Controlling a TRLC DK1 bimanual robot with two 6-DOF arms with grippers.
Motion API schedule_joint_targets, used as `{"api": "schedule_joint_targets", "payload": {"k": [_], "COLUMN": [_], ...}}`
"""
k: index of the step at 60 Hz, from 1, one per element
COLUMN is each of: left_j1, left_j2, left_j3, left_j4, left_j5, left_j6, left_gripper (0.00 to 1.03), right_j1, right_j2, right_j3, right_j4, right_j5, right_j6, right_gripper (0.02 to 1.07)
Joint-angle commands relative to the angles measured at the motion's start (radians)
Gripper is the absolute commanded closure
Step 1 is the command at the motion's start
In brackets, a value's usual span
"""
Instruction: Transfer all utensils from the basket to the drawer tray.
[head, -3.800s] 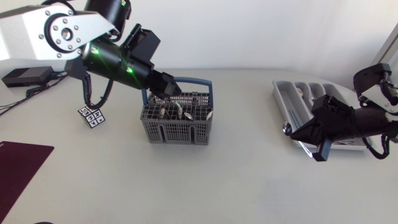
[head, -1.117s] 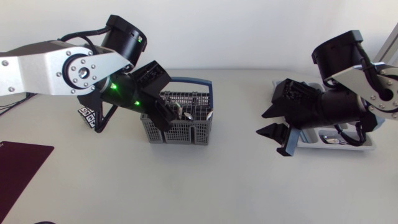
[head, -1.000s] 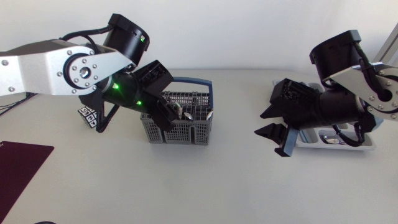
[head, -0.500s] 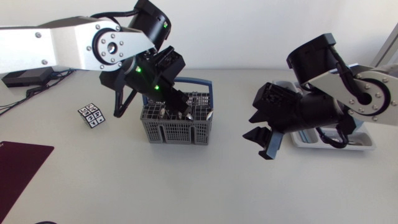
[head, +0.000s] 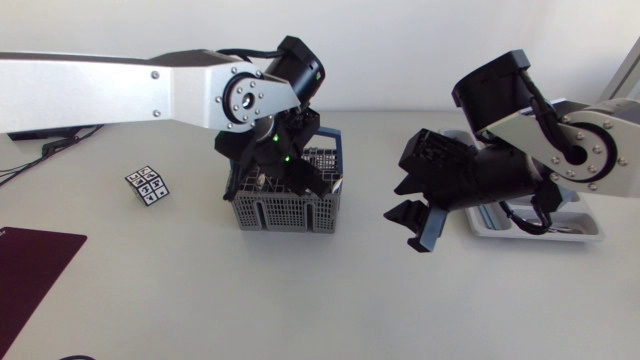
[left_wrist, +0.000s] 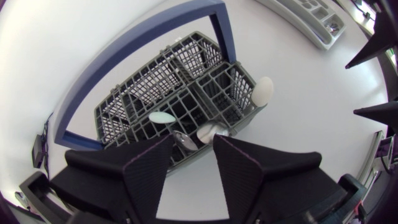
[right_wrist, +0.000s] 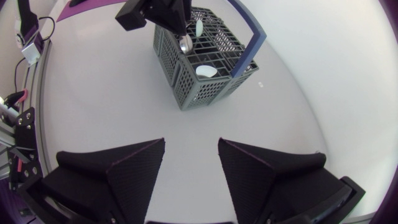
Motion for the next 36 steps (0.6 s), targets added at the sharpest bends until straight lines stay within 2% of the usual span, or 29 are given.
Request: {"api": "schedule_joint_targets", "payload": {"k": [1, 12, 22, 25, 36], "left_j1": [-0.003, -0.001, 0.012, 0.015, 0.012], "left_j2": [0.031, 0.051, 0.054, 0.055, 0.058], "left_j3": [0.039, 0.04, 0.036, 0.034, 0.031], "left_j4": [-0.01, -0.01, -0.011, -0.011, -0.011], "left_j5": [-0.023, -0.074, -0.082, -0.083, -0.083], "left_j6": [-0.041, -0.055, -0.056, -0.058, -0.062], "left_gripper": [0.61, 0.61, 0.62, 0.66, 0.7], "right_j1": [0.009, 0.012, 0.014, 0.014, 0.02], "right_j2": [0.015, 0.014, 0.015, 0.017, 0.017], "right_j3": [-0.022, -0.034, -0.039, -0.039, -0.048], "right_j4": [0.013, 0.016, 0.017, 0.017, 0.027], "right_j5": [0.005, 0.005, 0.006, 0.006, 0.011], "right_j6": [0.027, 0.027, 0.024, 0.024, 0.024], "right_gripper": [0.43, 0.43, 0.43, 0.43, 0.43]}}
